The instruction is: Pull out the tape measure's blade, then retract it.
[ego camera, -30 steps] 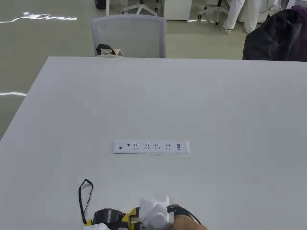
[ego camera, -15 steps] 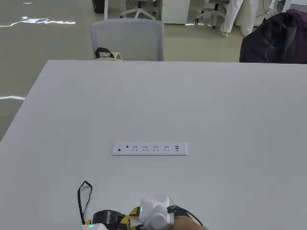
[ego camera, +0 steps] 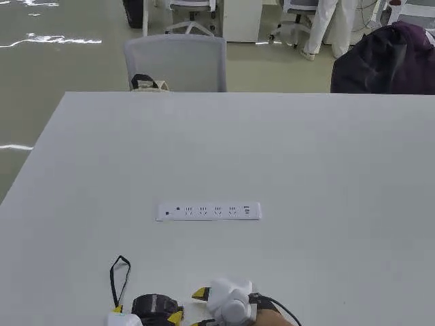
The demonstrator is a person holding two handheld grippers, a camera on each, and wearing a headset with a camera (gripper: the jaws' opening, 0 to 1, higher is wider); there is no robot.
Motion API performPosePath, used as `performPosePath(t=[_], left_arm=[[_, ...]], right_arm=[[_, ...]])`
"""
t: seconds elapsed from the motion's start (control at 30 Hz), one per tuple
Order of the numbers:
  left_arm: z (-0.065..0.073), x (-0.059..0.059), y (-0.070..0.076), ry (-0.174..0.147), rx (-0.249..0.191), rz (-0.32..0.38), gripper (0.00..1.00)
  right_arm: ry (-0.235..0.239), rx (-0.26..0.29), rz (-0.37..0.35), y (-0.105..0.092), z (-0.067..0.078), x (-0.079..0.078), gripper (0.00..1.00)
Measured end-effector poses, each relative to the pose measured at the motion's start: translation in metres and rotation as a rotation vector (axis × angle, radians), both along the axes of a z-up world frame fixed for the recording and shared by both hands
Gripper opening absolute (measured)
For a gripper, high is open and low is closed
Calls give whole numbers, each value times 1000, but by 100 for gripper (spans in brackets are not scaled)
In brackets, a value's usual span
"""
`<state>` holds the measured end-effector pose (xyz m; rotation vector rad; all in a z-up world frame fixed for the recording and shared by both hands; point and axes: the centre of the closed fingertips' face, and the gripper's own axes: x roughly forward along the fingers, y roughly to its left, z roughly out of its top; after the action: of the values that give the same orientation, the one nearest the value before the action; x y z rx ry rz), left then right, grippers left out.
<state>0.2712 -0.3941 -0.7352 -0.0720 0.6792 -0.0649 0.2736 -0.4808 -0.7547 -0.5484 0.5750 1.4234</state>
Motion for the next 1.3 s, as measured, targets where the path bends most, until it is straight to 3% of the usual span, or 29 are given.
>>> performPosePath(t=[0.17, 0.4, 0.73, 1.13, 1.3], left_arm=[[9, -7, -3, -10, 23, -109, 76], [13, -17, 2, -13, 23, -193, 83], [25, -37, 15, -20, 59, -268, 91], [33, -53, 22, -34, 41, -348, 98], [44, -62, 32, -52, 48, -360, 99]], right_arm=[[-1, -5, -81, -15, 10, -5, 45], [-1, 22, -210, -43, 24, -10, 54], [-1, 57, -357, -81, 44, -23, 63], [-8, 58, -466, -125, 61, -39, 74], [-11, 68, -523, -147, 70, -46, 79]])
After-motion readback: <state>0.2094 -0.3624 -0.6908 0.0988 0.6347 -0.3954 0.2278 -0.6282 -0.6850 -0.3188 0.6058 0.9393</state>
